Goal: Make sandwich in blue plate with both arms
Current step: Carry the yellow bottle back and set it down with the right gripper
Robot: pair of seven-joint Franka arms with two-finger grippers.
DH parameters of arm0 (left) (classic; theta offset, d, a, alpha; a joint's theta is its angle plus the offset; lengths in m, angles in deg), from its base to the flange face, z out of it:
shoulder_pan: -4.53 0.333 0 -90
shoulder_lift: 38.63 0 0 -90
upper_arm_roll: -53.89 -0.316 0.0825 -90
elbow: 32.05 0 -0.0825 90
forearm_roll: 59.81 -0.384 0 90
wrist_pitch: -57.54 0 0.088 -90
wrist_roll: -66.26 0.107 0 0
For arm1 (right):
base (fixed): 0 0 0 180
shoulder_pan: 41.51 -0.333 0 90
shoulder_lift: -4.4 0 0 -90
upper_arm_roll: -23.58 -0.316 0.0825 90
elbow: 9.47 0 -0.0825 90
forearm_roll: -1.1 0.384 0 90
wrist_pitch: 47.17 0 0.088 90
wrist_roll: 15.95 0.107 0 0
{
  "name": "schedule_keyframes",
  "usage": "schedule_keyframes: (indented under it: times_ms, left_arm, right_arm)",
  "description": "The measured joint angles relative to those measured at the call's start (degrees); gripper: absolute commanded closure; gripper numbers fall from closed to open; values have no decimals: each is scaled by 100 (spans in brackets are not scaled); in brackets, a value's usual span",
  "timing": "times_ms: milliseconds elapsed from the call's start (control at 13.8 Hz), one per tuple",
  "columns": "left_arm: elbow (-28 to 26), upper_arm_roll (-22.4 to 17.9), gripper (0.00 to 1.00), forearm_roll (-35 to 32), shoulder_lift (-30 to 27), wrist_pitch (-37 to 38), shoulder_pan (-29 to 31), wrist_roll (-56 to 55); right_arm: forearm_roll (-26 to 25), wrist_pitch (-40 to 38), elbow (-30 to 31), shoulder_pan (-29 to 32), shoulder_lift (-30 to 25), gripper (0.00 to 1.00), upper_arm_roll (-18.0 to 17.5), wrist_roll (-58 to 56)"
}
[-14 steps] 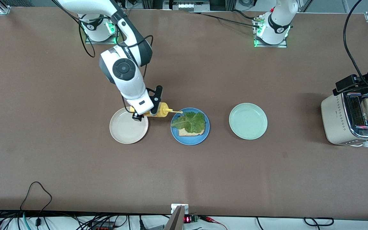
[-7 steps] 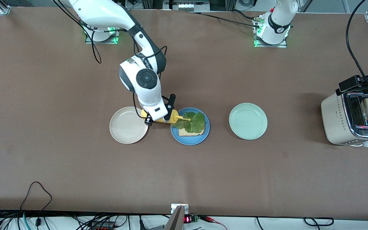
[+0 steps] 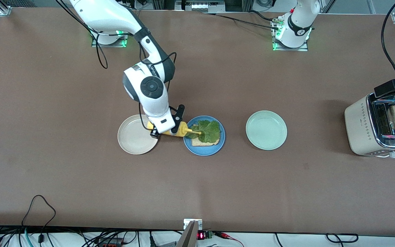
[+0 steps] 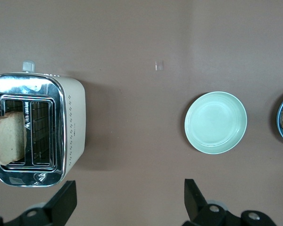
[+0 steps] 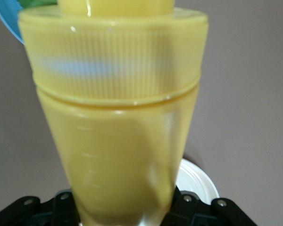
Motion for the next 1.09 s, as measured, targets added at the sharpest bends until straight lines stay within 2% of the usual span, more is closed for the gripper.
schedule_keyframes:
  times_ms: [435,725,943,1088]
  left_arm:
    - [0,11,0,257,-83,28,14,-177]
    - [-24,284,0,249,-96,3,-14,-683]
    - [-149,561,0,101,-152,-61,-33,-801]
    - [-307,581,0,73,-242,-88,-25,-805]
  right_arm:
    - [178,-804,263,1533,-945,100,-915,-878]
    - [871,-1180,802,2429,-1637,100,-1009,-2432]
    - [1358,-1596,946,3307,-1887,100,-1015,-4020]
    - [1597,-1848,996,3816,-1944,100,-1013,-4993]
